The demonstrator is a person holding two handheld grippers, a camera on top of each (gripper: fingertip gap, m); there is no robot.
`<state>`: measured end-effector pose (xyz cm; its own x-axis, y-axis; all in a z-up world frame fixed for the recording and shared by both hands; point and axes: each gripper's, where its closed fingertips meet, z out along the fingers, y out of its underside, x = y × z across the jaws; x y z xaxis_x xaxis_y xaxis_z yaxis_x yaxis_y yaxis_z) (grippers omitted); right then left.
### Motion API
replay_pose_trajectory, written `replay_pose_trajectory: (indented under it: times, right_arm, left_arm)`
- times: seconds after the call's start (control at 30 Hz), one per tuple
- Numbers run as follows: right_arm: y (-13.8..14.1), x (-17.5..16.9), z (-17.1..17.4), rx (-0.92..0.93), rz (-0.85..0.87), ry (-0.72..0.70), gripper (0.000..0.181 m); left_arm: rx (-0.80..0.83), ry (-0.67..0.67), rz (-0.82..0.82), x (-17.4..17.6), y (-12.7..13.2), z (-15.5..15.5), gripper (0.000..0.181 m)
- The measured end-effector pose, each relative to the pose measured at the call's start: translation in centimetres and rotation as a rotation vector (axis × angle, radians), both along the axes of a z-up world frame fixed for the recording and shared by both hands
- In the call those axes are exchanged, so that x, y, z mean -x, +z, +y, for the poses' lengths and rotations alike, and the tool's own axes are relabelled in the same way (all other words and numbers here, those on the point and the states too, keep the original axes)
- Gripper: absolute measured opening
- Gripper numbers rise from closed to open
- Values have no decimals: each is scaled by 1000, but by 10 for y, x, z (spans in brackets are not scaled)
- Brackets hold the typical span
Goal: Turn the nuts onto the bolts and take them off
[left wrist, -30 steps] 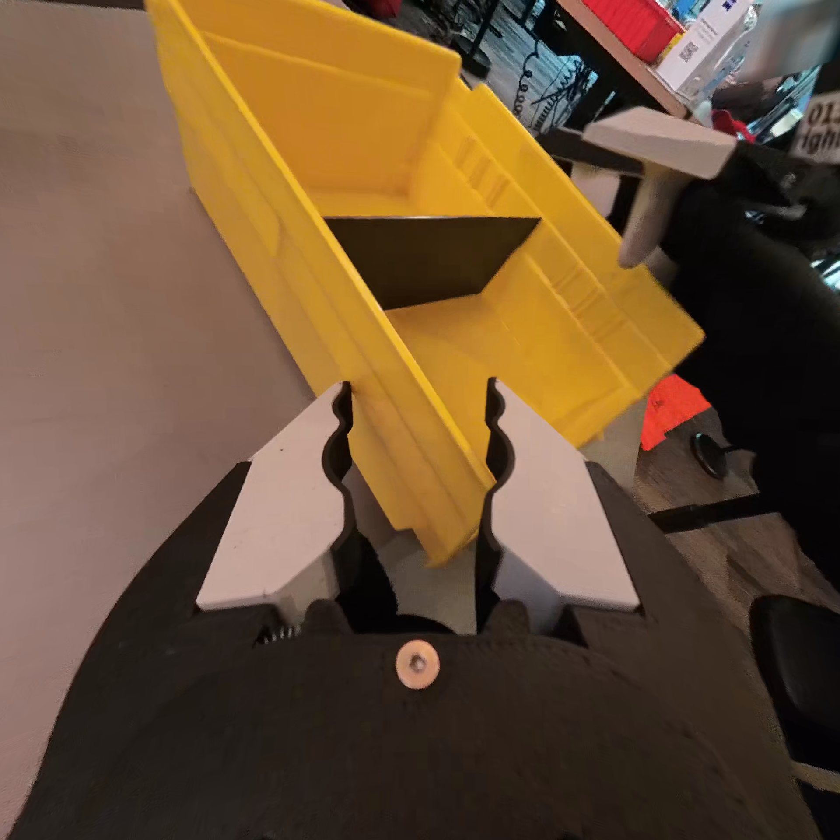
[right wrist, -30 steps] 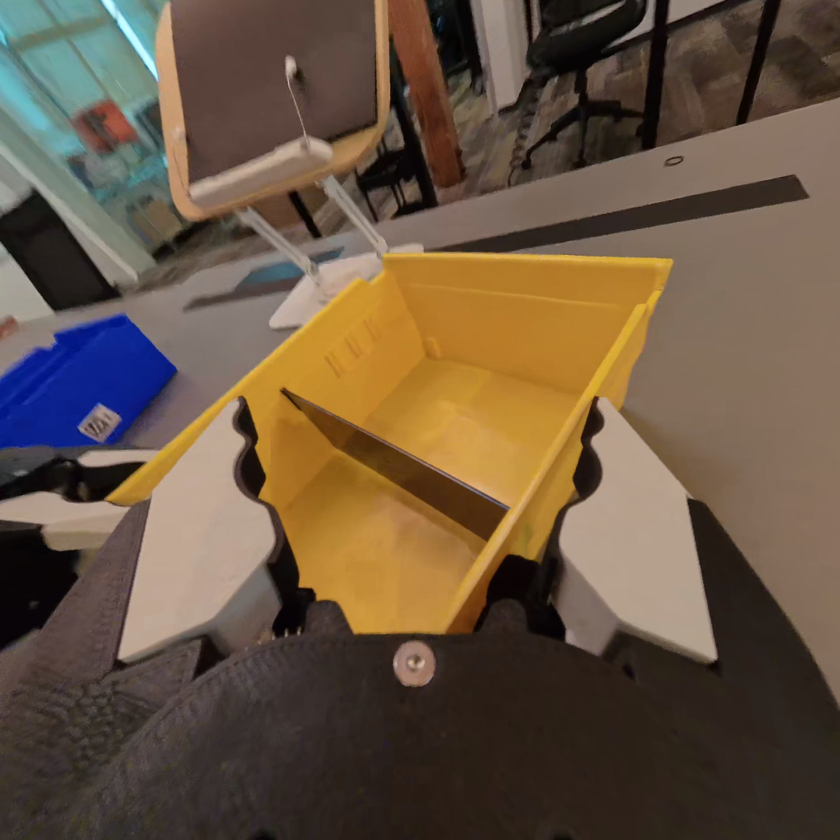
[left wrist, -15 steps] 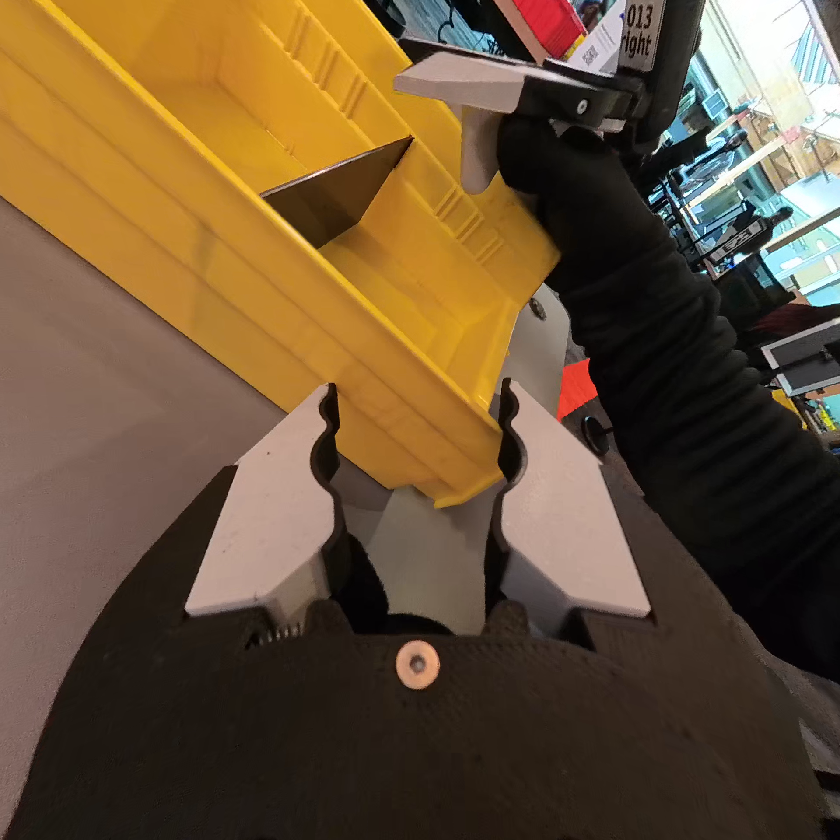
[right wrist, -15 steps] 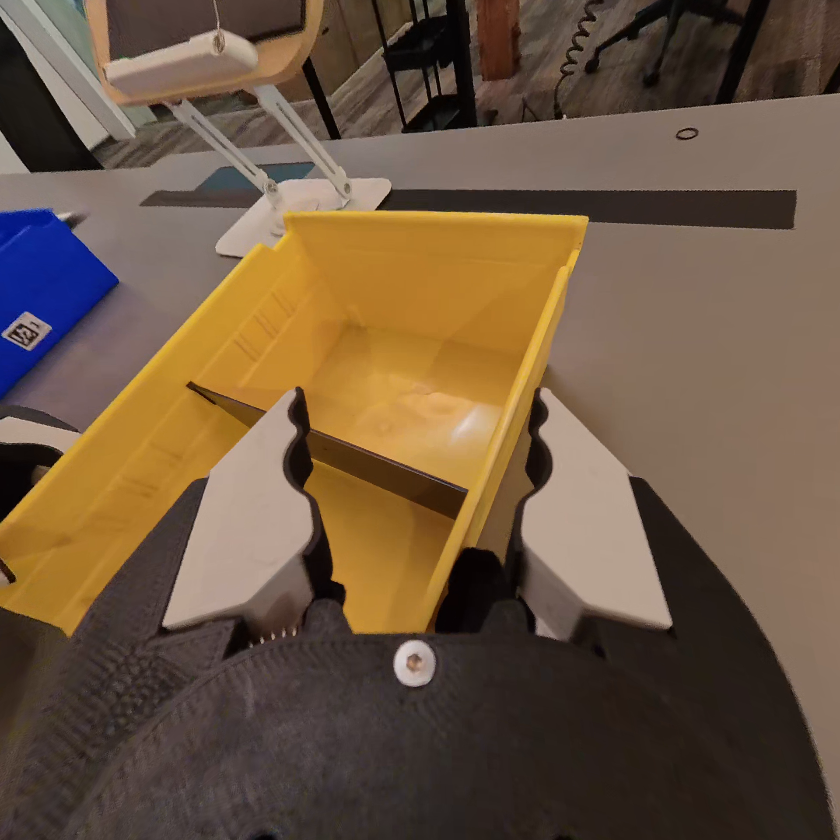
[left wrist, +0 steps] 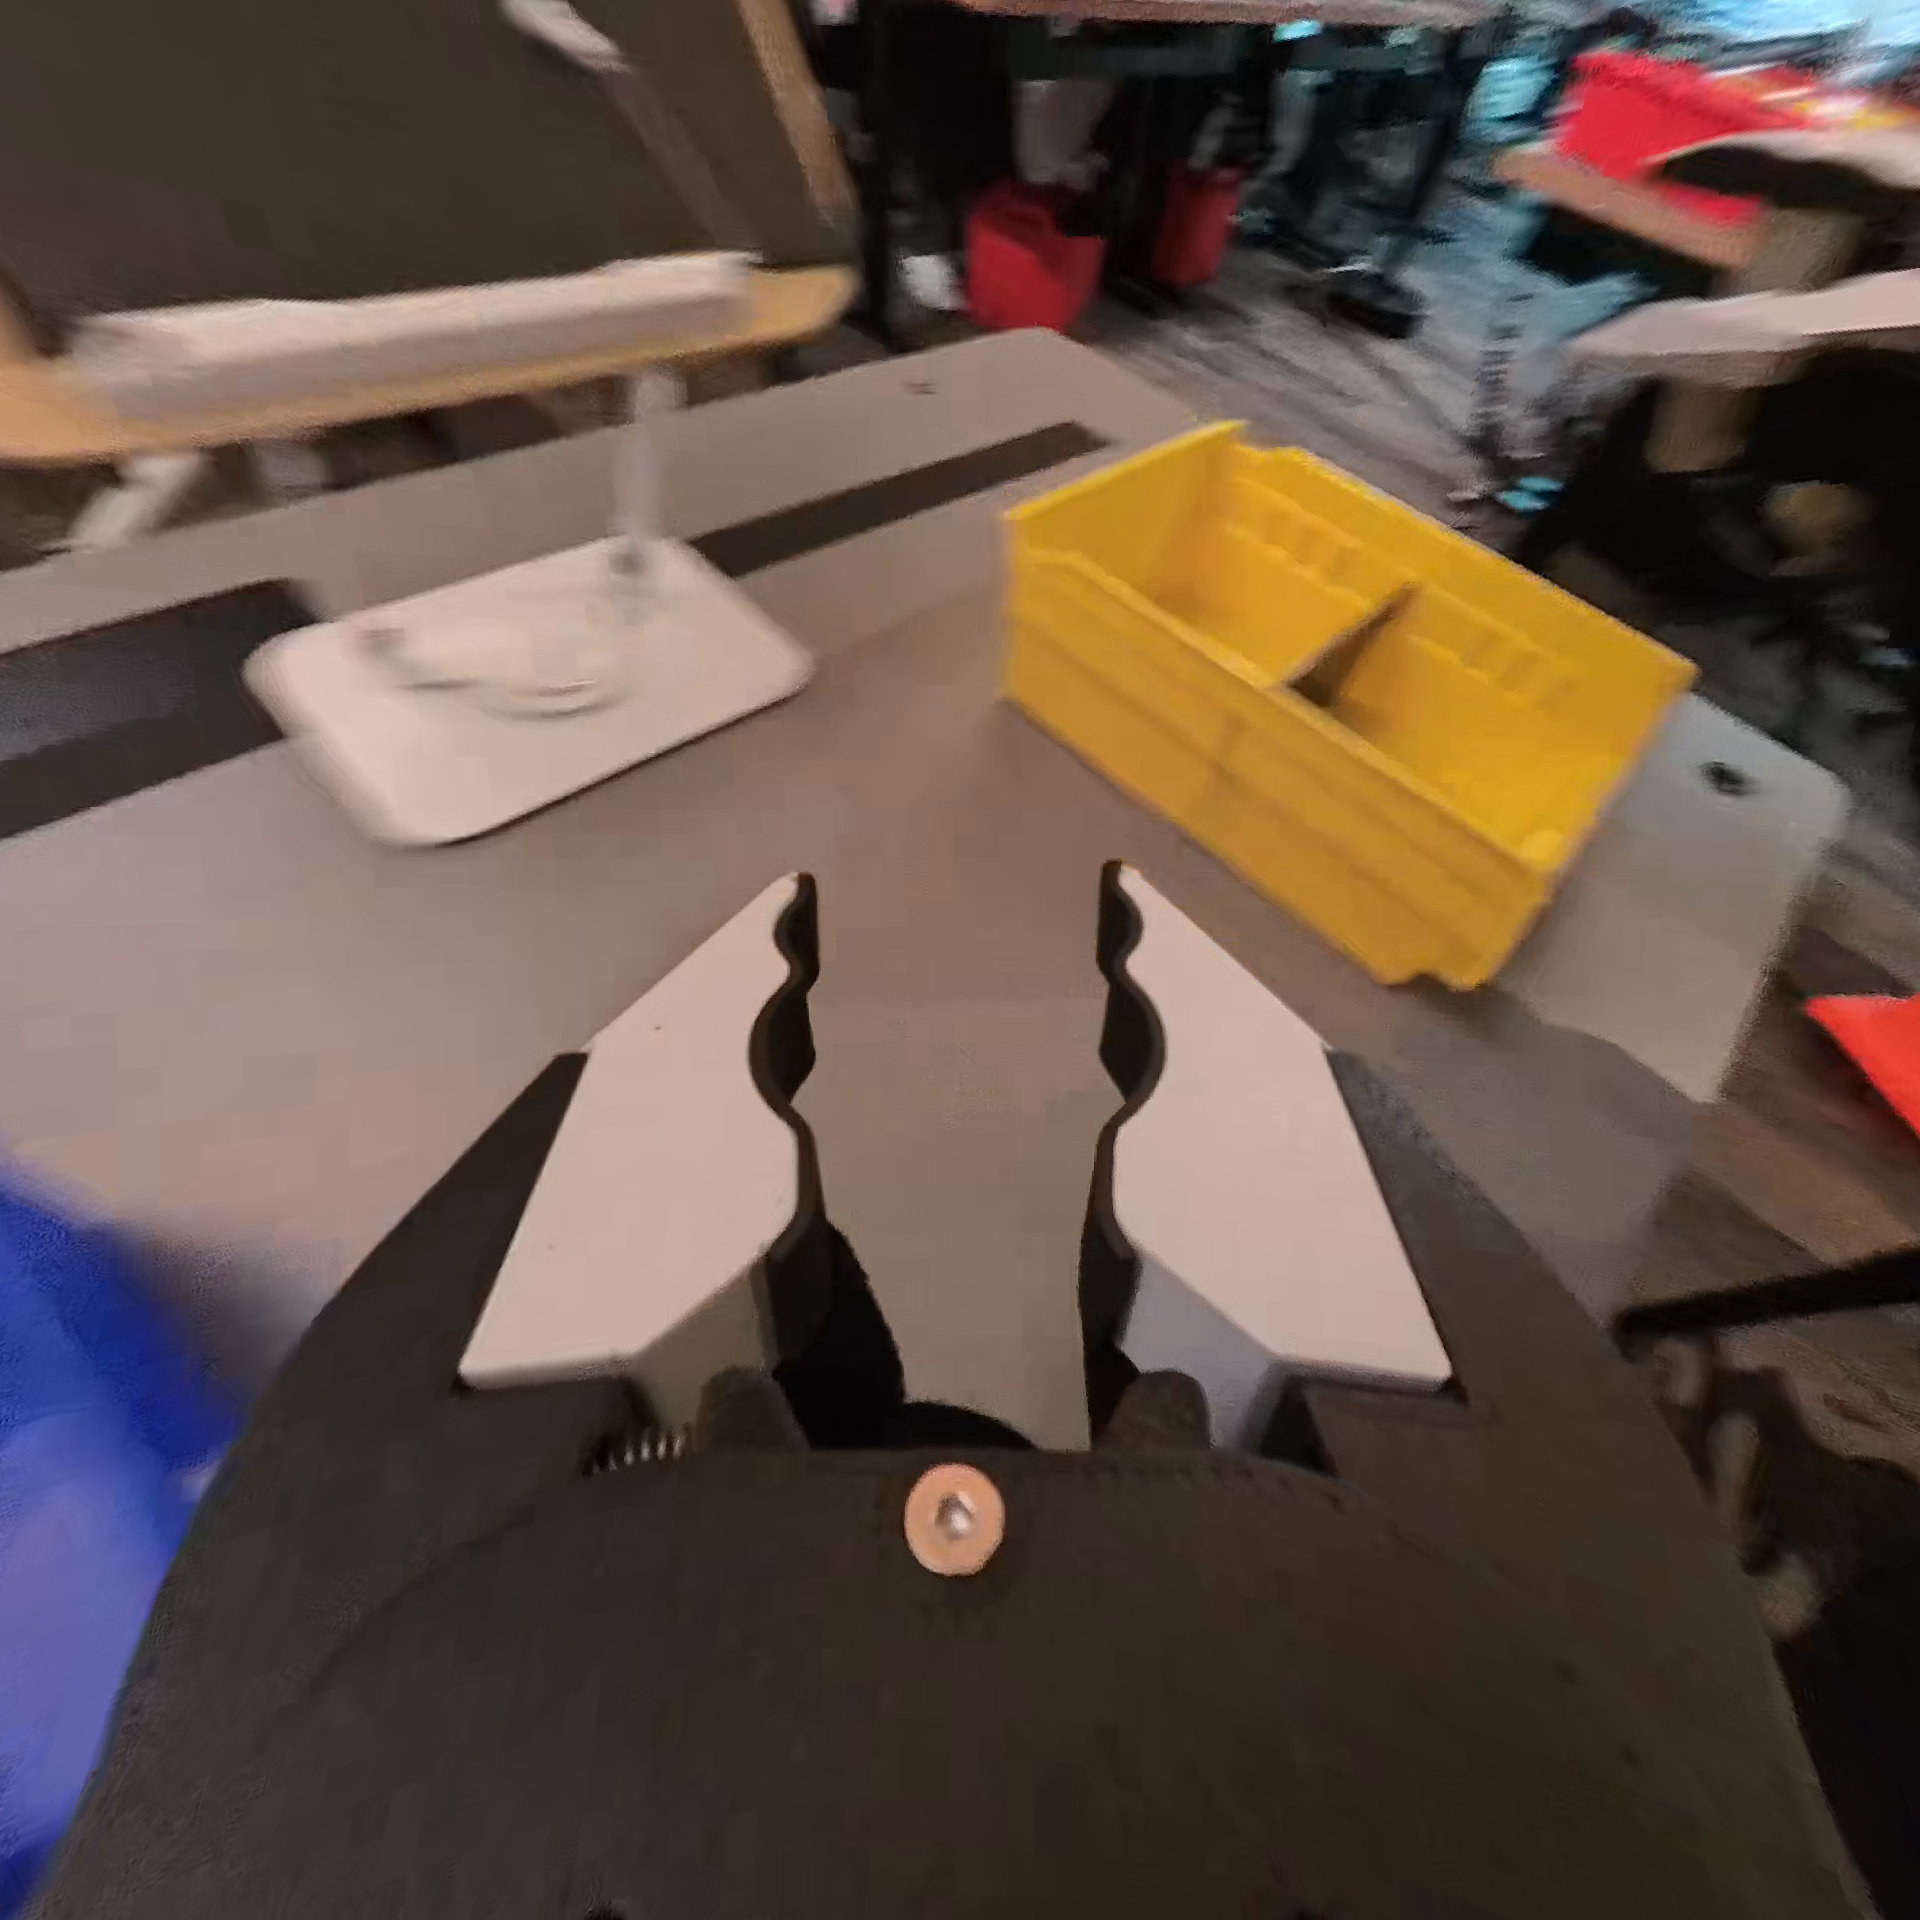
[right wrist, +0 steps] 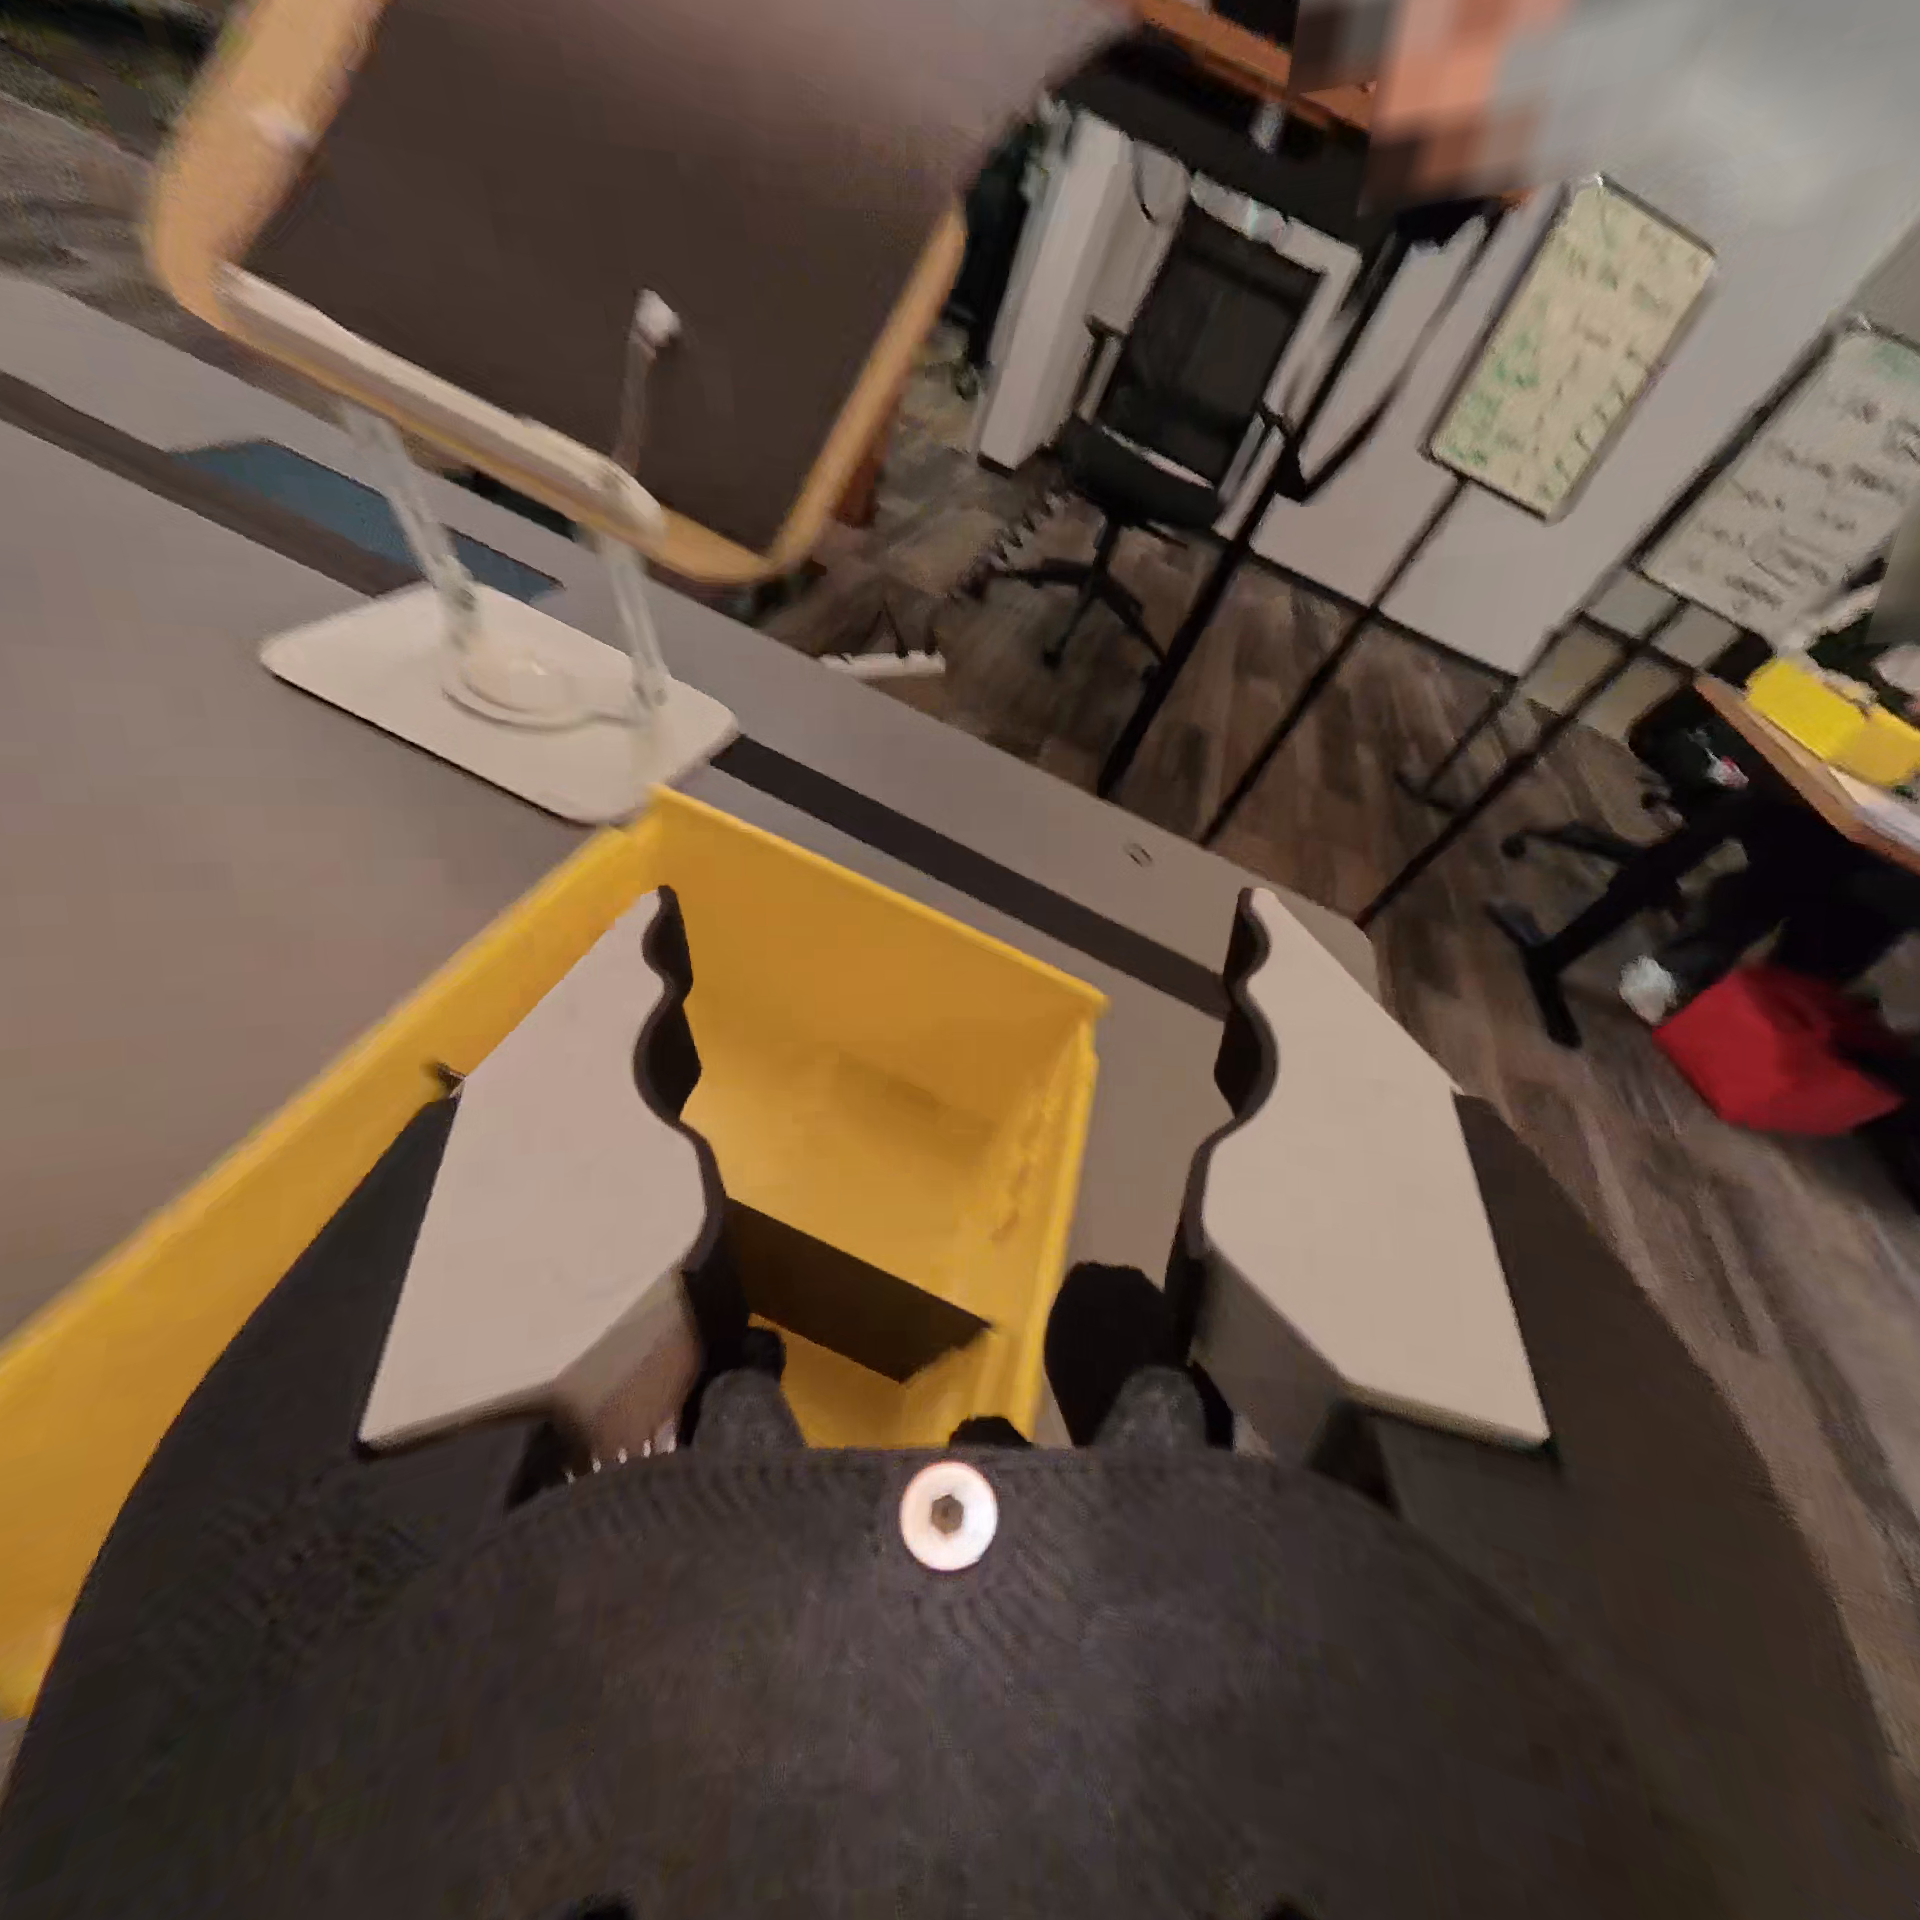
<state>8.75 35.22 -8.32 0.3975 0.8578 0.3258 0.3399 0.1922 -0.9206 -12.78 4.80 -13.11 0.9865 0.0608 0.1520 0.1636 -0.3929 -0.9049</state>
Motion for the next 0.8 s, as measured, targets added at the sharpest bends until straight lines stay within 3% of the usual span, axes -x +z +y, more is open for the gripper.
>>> replay_pose_trajectory:
  times: [0.13, 0.27, 0.4, 0.6, 0.8]
  right_arm:
    - [33, 33, -70, -60, 51, 154, 91]
    - [35, 66, -130, -55, 56, 306, 88]
    - [25, 90, -172, -49, 29, 418, 87]
    - [21, 96, -202, -19, 50, 500, 85]
    - [21, 91, -208, -11, 65, 522, 84]
  left_arm:
    - [161, 355, 160, 138, -2, -98, 44]
    - [344, 502, 7, 211, -47, -169, 37]
    - [559, 515, -112, 229, -103, -196, 27]
    - [738, 550, -192, 229, -157, -195, 11]
    - [768, 582, -257, 237, -176, -192, 18]
